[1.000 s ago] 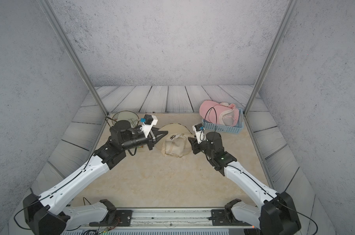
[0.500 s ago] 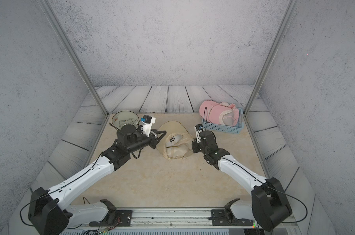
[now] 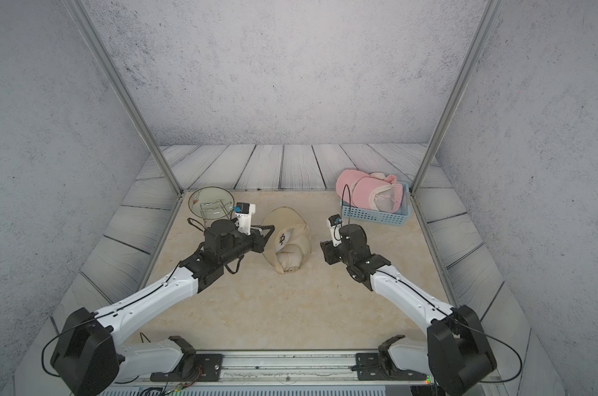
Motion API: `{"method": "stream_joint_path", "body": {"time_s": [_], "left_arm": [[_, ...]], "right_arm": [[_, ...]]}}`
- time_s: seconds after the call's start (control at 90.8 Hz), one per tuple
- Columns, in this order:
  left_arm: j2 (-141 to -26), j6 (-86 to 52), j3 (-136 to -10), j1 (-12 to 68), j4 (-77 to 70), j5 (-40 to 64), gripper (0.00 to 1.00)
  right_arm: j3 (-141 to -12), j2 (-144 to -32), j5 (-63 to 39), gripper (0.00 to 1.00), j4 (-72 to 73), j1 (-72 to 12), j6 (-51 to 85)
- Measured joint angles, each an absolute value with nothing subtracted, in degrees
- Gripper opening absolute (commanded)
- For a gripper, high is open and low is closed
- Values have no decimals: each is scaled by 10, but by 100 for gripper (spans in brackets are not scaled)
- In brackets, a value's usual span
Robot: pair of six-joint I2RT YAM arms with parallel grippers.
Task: Turn the baseball cap inside out
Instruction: Turn over the baseball cap.
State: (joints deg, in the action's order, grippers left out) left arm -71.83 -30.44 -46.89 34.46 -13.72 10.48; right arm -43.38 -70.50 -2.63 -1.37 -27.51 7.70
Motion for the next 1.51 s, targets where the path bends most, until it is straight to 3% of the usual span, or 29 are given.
{"method": "stream_joint_path", "body": {"time_s": [0.308, 0.55, 0.892, 1.255, 1.508], "left_arm": [[-759, -509, -505, 345, -18, -7, 0], [-766, -661, -577, 345, 101, -33, 0], [-769, -755, -608, 345, 175, -43, 0], [-770, -781, -608, 345, 182, -46, 0], [-781, -789, -608, 344, 181, -45, 0]], "right_arm": [[-332, -665, -170, 59, 124, -292, -2], [-264, -668, -194, 58, 219, -368, -88], [-264, -704, -111, 52, 305, -454, -168], [-264, -738, -19, 50, 330, -494, -223], [-267, -757, 21, 37, 328, -509, -243]]}}
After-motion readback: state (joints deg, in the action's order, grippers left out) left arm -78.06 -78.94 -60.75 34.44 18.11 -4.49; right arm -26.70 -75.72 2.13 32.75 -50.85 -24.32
